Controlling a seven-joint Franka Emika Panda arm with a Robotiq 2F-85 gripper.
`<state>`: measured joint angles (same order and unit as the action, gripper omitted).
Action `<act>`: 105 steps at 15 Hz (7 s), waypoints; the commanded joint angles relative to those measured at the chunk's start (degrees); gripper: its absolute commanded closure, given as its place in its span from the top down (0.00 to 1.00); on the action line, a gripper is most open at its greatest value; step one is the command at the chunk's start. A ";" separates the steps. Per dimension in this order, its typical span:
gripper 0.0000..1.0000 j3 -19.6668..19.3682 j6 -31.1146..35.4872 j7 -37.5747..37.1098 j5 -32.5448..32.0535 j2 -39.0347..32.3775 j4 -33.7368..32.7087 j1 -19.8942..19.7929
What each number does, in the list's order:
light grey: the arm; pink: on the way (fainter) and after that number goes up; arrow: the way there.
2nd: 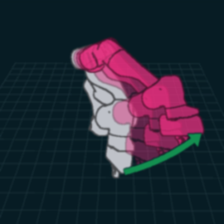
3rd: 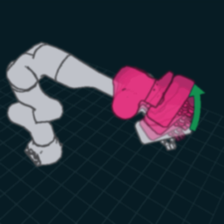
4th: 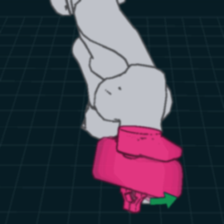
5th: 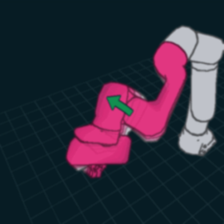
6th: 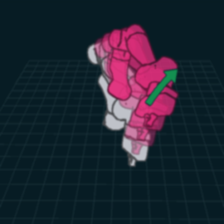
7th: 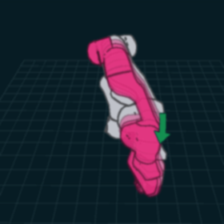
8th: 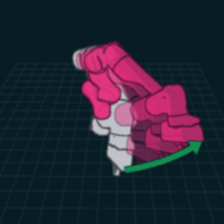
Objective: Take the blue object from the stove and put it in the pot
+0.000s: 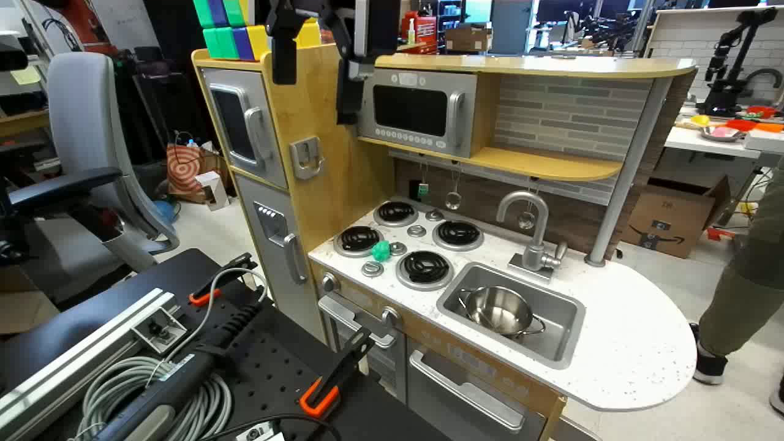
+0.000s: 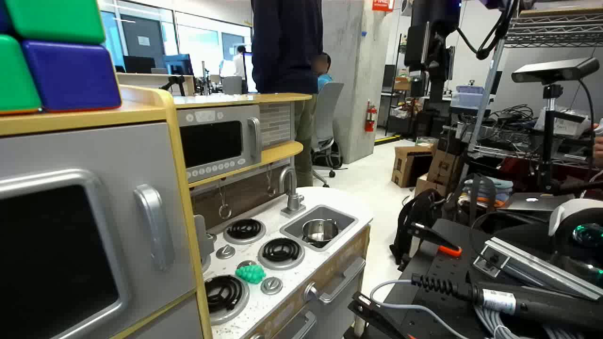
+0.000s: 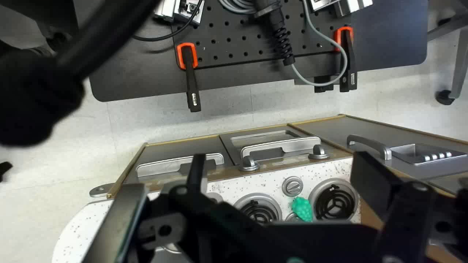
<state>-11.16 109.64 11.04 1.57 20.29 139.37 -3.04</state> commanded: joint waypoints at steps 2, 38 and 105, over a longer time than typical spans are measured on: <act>1.00 0.91 -0.09 0.29 0.32 -0.08 -0.15 -0.98; 1.00 6.40 48.16 -1.86 8.03 -21.76 -1.32 0.04; 0.43 8.11 53.47 -7.26 -8.05 -89.49 -53.17 16.58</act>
<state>-1.92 162.96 5.53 -4.36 -66.46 89.85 12.48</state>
